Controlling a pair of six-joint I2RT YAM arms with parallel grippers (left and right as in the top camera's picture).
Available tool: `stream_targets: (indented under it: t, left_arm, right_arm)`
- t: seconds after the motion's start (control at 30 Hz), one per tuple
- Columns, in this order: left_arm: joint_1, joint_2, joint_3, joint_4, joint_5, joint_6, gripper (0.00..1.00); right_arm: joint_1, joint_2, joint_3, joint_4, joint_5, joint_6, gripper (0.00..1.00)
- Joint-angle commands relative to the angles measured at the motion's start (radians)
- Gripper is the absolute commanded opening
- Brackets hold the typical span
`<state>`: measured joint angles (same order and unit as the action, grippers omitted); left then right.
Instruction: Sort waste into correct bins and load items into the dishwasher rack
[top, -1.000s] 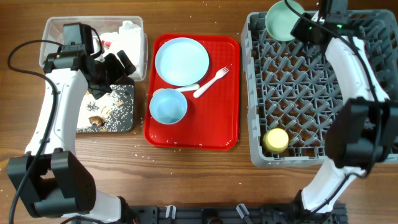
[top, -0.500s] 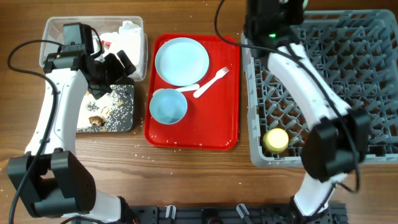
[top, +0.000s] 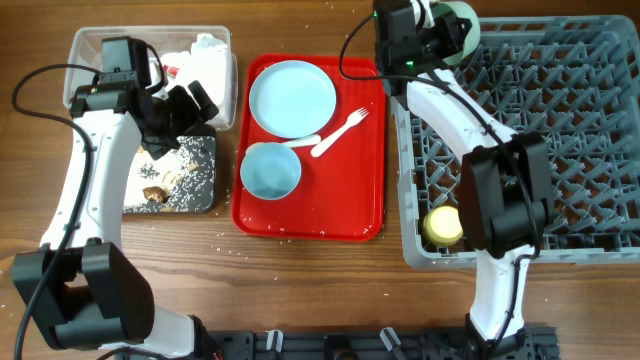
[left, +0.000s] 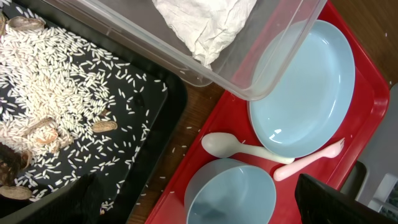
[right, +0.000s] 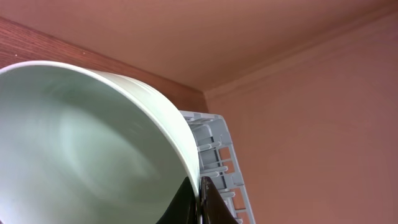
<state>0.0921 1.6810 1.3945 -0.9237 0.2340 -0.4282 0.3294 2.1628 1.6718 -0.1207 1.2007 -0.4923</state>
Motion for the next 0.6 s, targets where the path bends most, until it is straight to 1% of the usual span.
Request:
stream_targets:
  t: [0.0,0.1,0.17,0.2,0.23,0.27,0.3,0.33,0.37,0.43,0.53,0.57]
  left_arm:
    - [0.000,-0.005,0.017,0.002,0.005,0.001,1.00]
    - [0.000,-0.005,0.017,0.002,0.005,0.001,1.00]
    - [0.000,-0.005,0.017,0.002,0.005,0.001,1.00]
    - [0.000,-0.005,0.017,0.002,0.005,0.001,1.00]
    - [0.000,-0.005,0.017,0.002,0.005,0.001,1.00]
    - [0.000,-0.005,0.017,0.002,0.005,0.001,1.00]
    - [0.000,-0.005,0.017,0.002,0.005,0.001,1.00]
    - [0.000,-0.005,0.017,0.002,0.005,0.001,1.00]
    - [0.000,-0.005,0.017,0.002,0.004,0.001,1.00]
    - [0.000,-0.005,0.017,0.002,0.005,0.001,1.00]
    - [0.000,-0.005,0.017,0.002,0.005,0.001,1.00]
    - [0.000,-0.005,0.017,0.002,0.005,0.001,1.00]
  right_arm:
    - [-0.003,0.024,0.002,0.007,-0.019,-0.005,0.04]
    - [0.003,0.024,0.002,-0.001,-0.061,-0.006,0.05]
    - [0.013,0.024,0.002,-0.001,-0.068,-0.006,0.11]
    - [0.018,0.024,0.002,-0.001,-0.075,-0.006,0.12]
    - [0.025,0.024,0.002,-0.001,-0.076,-0.006,0.17]
    - [0.032,0.024,0.002,-0.005,-0.076,-0.006,0.16]
    - [0.042,0.024,0.002,-0.016,-0.077,-0.005,0.20]
    - [0.049,0.024,0.002,-0.024,-0.077,-0.005,0.29]
    - [0.055,0.024,0.002,-0.031,-0.077,-0.005,0.34]
    - [0.068,0.024,0.002,-0.043,-0.077,-0.005,0.41]
    - [0.083,0.024,0.002,-0.053,-0.076,-0.005,0.49]
    - [0.087,0.024,0.002,-0.053,-0.076,-0.005,0.54]
